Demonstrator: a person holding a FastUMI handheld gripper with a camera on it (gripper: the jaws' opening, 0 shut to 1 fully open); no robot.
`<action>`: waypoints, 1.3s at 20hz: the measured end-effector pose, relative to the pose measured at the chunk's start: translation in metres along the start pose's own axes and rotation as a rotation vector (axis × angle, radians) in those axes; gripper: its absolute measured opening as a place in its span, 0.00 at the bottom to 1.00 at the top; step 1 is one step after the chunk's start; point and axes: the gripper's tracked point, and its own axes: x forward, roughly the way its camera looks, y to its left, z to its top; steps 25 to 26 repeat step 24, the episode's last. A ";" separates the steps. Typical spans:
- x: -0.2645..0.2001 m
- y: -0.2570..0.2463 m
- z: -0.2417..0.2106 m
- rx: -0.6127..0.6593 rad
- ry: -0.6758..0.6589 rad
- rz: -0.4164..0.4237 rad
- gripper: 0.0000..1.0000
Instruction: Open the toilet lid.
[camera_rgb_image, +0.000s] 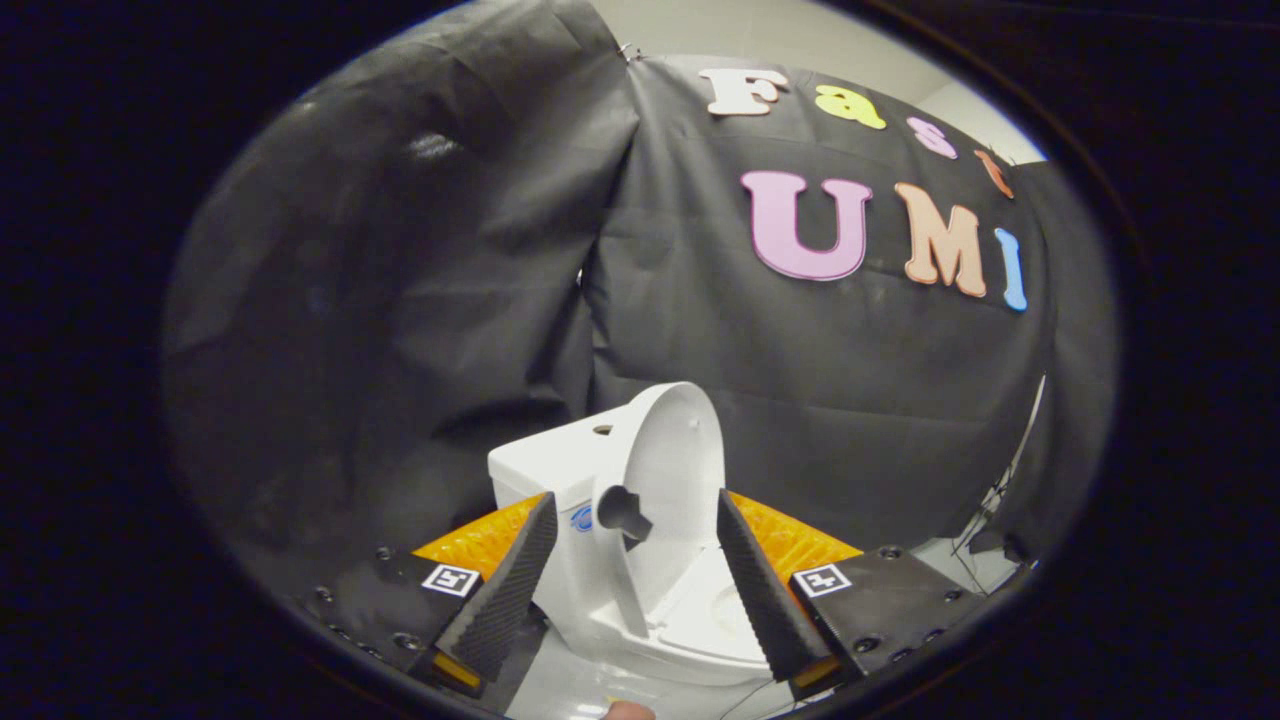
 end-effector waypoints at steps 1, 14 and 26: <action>-0.009 -0.013 0.005 0.005 -0.019 0.005 0.98; -0.078 -0.142 -0.035 -0.015 -0.095 -0.088 0.98; -0.086 -0.183 -0.047 0.046 -0.128 -0.180 0.98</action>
